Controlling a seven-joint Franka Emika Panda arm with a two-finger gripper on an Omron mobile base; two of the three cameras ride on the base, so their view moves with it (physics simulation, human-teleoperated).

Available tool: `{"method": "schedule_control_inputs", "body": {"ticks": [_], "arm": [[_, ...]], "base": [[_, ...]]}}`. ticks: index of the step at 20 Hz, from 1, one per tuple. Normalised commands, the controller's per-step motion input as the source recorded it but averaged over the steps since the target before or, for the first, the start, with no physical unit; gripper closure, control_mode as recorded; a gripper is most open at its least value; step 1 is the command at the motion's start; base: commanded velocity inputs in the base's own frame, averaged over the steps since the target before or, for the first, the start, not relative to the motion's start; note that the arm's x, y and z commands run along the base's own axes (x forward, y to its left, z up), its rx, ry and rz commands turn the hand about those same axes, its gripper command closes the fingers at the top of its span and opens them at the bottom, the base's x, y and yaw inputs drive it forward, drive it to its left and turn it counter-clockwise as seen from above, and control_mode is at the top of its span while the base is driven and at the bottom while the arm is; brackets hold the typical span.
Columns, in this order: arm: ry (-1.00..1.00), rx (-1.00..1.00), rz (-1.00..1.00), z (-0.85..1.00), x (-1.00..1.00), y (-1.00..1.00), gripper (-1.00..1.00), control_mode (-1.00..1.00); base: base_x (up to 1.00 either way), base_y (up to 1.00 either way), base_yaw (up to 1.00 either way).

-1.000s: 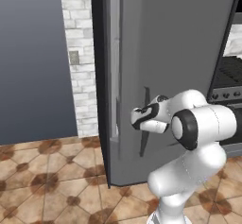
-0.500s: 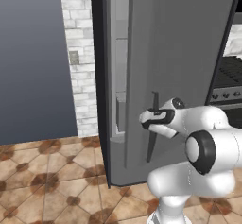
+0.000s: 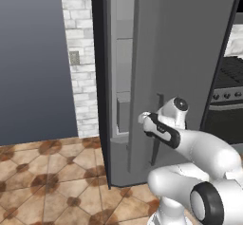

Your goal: Retrieve the sausage and cheese from the fridge and place them on the cutting board on the counter.

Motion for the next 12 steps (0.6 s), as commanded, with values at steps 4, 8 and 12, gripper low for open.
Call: {"method": "schedule_control_inputs", "body": {"ticks": [4,8,12], "arm": [[0.0,0.0,-0.07,0.27,-0.09,0.63,-1.0,-1.0],[0.02,0.02,-0.19,0.28,-0.06,0.65,-1.0,-1.0],[0.09,0.01,-0.25,0.27,-0.06,0.59,-1.0,-1.0]], "base": [[0.0,0.0,0.0],[0.0,0.0,0.0],[0.0,0.0,0.0]]}}
